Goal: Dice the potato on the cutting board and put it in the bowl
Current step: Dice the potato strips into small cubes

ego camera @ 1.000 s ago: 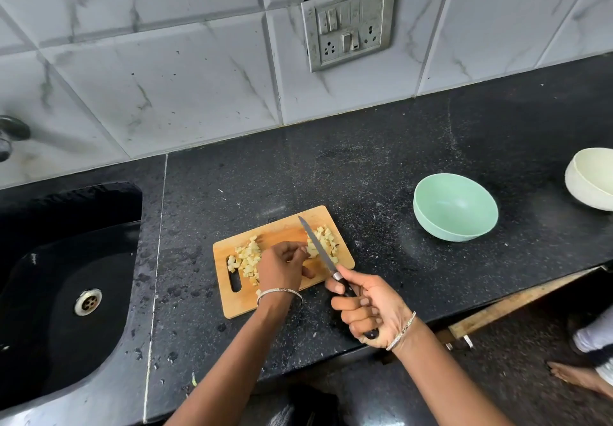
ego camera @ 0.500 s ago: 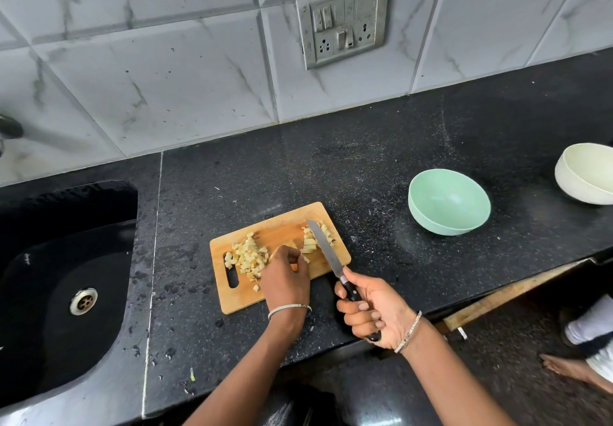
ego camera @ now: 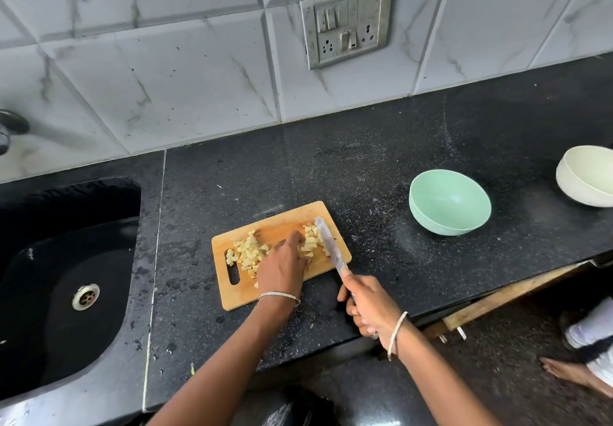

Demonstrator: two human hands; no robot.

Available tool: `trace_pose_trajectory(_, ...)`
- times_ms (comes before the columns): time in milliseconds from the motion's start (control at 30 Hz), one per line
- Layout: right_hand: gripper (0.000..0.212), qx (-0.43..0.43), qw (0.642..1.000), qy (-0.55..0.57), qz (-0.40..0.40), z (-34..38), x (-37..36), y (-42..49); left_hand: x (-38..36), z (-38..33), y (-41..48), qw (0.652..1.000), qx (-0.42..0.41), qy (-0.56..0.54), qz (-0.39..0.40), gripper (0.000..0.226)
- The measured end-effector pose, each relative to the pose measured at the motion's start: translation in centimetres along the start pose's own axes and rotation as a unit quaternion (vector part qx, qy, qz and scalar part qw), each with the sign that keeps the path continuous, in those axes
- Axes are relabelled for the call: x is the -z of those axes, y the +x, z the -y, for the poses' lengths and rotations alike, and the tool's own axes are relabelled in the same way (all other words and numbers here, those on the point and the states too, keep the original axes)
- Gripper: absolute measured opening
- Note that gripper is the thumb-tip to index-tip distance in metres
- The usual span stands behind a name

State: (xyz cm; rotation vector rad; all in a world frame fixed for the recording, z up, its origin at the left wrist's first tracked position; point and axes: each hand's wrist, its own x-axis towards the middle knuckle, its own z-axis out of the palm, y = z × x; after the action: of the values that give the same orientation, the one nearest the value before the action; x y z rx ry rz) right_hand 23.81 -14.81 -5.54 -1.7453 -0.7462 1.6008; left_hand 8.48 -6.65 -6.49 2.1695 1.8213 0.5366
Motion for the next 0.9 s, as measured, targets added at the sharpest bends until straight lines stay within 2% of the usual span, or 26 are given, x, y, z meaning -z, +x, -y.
trace_pose_trajectory(67,0.053,0.071,0.983,-0.152,-0.072,0.1,-0.2,-0.2,0.3,-0.1,0.6,0.999,-0.001,0.03,0.023,0.034)
trace_pose_trajectory(133,0.052,0.11,0.948,-0.279,-0.105,-0.1,-0.2,-0.2,0.6,-0.2,1.4,0.997,0.006,0.061,0.049,0.031)
trace_pose_trajectory(300,0.045,0.13,0.886,-0.417,-0.158,-0.9,-0.9,-0.6,0.9,-0.2,2.6,0.992,0.007,0.102,0.079,0.03)
trace_pose_trajectory(467,0.043,0.131,0.854,-0.466,-0.191,-0.9,-1.3,-1.2,0.4,0.3,2.5,0.993,-0.01,0.098,0.057,0.03)
trace_pose_trajectory(700,0.04,0.154,0.863,-0.451,-0.169,-0.6,-0.9,-0.7,0.2,0.5,2.4,0.995,-0.021,0.095,0.021,0.032)
trace_pose_trajectory(900,0.041,0.165,0.864,-0.438,-0.183,-0.6,-0.7,-0.6,0.1,0.5,3.2,0.992,-0.002,0.118,0.053,0.051)
